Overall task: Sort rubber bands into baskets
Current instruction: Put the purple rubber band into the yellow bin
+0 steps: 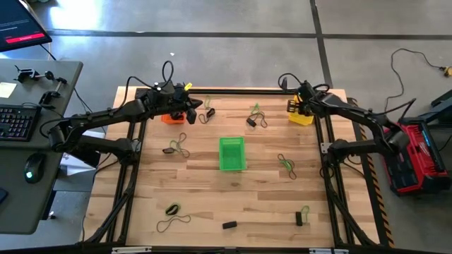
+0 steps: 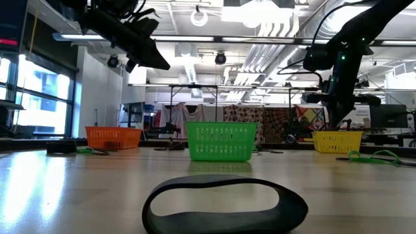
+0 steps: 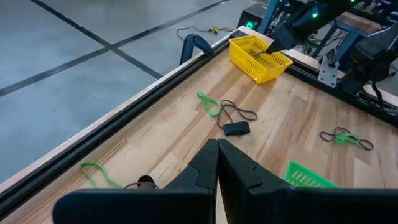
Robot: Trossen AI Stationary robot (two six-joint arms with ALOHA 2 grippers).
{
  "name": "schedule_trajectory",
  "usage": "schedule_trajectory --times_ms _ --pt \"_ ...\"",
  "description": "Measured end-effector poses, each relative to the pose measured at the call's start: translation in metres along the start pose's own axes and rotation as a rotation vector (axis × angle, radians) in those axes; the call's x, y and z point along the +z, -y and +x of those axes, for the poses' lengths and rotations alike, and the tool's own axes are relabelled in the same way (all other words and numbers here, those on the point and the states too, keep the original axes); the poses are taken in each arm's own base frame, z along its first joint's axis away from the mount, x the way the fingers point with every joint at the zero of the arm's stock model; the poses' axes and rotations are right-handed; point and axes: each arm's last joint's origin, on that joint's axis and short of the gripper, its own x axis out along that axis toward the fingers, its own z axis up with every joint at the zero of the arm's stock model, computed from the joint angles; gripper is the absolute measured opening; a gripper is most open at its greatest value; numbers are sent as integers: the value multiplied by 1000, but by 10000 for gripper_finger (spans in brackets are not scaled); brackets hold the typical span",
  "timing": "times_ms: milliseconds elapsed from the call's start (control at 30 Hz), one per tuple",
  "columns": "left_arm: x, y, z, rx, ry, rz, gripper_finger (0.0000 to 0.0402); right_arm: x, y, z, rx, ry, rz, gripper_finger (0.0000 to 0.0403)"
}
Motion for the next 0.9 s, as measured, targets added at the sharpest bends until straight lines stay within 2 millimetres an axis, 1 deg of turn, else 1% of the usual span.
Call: schedule_trajectory --times_ms 100,467,800,900 --pt "0 0 0 0 -1 0 0 -3 -3 3 -1 -19 20 0" --pt "-1 0 0 1 -6 18 0 -17 -16 10 3 -97 -48 0" --pt "-1 0 0 0 -7 17 0 -25 -13 9 62 -259 -161 0" --pt "-1 0 0 0 -7 16 0 -28 -10 8 45 -300 -195 0"
